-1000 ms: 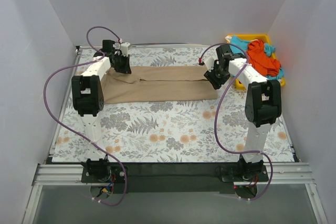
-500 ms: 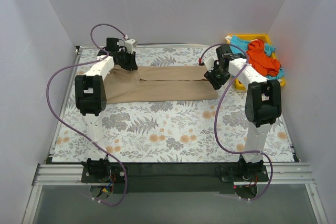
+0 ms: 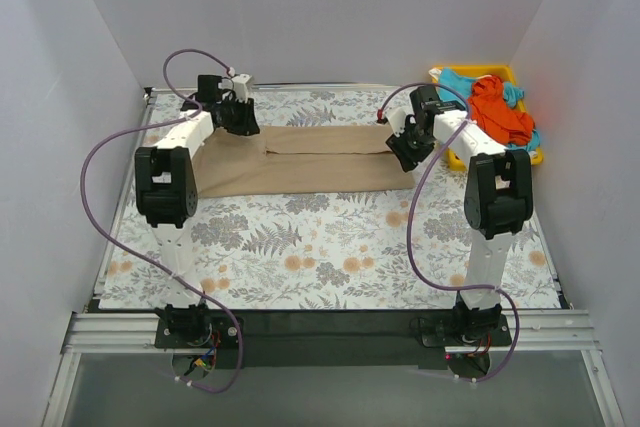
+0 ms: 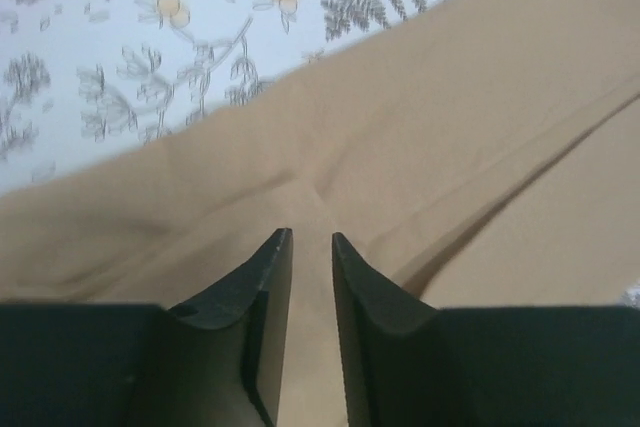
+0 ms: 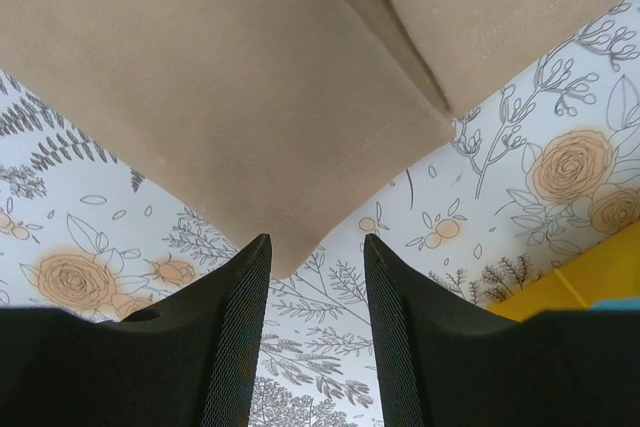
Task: Fold and stack the t-shirts
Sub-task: Fold the tshirt
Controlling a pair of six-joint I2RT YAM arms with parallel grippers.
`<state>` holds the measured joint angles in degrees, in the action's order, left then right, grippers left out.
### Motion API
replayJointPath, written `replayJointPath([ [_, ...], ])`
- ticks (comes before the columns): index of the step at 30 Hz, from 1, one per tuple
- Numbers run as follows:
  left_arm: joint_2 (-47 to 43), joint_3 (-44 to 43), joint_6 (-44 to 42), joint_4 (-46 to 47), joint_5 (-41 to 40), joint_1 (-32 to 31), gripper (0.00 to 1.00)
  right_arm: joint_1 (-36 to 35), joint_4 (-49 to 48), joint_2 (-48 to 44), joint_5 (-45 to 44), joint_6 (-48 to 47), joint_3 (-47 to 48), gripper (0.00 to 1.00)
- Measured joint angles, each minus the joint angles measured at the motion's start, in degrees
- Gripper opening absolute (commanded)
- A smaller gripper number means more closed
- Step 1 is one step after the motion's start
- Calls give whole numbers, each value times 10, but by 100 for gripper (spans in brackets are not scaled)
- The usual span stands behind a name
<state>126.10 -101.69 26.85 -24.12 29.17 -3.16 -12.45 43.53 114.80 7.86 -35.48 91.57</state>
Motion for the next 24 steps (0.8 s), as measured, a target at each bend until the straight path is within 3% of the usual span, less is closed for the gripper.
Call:
replayJointPath([
  [7,-144,147,74,-4,-45,33,13,-2,0,43,22,24,77,38],
  [10,-176,169,109,-13,-53,57,10,-4,-3,75,30,37,111,35],
  [17,-168,212,177,-27,-98,90,4,-12,-9,131,24,47,113,28],
  [24,-125,214,200,-29,-143,89,3,-21,-69,80,15,41,19,24],
])
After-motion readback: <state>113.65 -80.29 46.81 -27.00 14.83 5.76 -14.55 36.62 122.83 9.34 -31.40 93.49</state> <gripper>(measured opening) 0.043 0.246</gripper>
